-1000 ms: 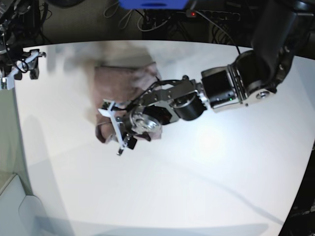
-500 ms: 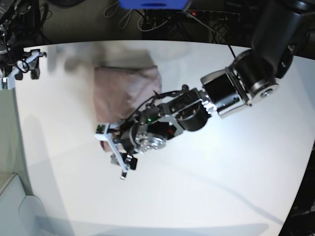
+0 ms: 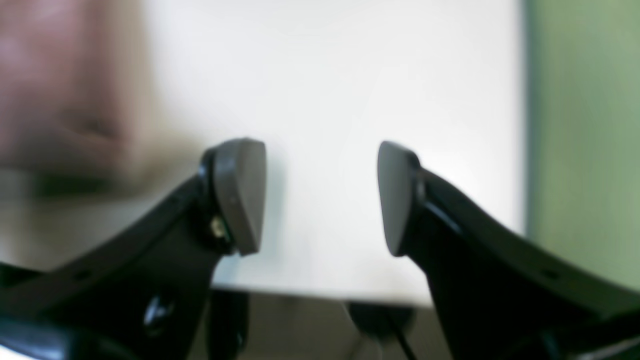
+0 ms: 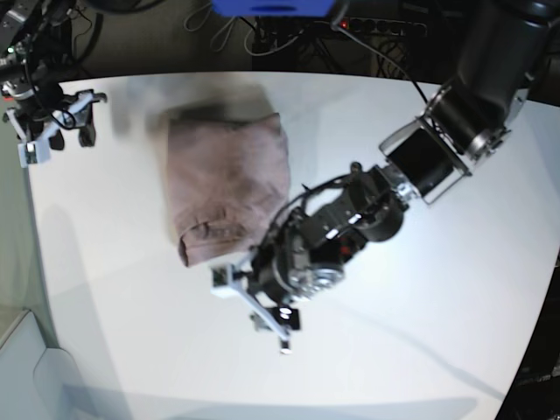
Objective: Layout the t-shirt on the table in an organized manner, then fold the t-shirt properly
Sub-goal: 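Fold the bundle over with the left gripper toward the right gripper, then release the folded shirt with the left gripper and lift away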
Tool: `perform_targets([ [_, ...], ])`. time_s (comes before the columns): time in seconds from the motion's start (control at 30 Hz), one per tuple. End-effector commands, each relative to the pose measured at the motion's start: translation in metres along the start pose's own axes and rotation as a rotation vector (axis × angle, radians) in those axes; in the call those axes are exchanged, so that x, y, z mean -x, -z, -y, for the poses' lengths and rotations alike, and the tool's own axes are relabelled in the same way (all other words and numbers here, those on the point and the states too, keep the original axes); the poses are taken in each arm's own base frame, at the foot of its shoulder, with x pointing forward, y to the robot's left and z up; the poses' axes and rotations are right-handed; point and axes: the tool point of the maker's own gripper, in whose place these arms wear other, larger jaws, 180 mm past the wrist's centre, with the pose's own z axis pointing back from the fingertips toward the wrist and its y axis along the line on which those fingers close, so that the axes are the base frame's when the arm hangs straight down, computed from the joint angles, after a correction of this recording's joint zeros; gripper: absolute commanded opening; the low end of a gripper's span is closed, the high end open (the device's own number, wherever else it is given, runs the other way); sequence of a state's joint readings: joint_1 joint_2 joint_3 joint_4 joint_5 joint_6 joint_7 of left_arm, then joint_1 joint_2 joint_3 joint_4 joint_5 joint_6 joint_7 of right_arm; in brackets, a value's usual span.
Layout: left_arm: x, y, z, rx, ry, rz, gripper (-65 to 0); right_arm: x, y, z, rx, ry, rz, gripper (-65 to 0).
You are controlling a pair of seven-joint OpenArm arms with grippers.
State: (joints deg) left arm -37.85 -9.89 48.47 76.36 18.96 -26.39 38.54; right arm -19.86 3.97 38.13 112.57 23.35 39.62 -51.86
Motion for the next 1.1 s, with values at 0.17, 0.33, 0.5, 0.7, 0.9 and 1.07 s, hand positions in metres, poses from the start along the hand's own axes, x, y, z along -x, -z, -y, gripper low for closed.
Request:
perform_targets([
  [0.17, 0.089, -0.048, -0.063, -0.209, -0.221, -0.125, -34.6, -0.029, 0.012, -0.073, -0.186, -0.035, 0.096, -31.5],
  [0.33, 0.164, -0.086, -0.03, -0.223, -0.312, -0.253, -34.6, -0.036, 0.02, -0.137, -0.364, -0.088, 0.108, -49.5],
  [0.5, 0.209, -0.124, 0.024, -0.189, -0.381, -0.352, -34.7, -0.037, 0.015, -0.214, -0.577, -0.17, 0.109, -65.0],
  [0.7, 0.24, -0.167, 0.065, -0.186, -0.468, -0.442, -34.7, -0.027, 0.01, -0.267, -0.737, -0.217, 0.081, -65.0],
  [0.9, 0.252, -0.192, 0.084, -0.185, -0.498, -0.49, -34.7, -0.013, 0.033, -0.266, -0.749, -0.222, 0.014, -65.0],
  [1.07, 0.255, -0.202, 0.098, -0.166, -0.501, -0.514, -34.7, -0.01, 0.051, -0.266, -0.762, -0.215, -0.002, -65.0],
])
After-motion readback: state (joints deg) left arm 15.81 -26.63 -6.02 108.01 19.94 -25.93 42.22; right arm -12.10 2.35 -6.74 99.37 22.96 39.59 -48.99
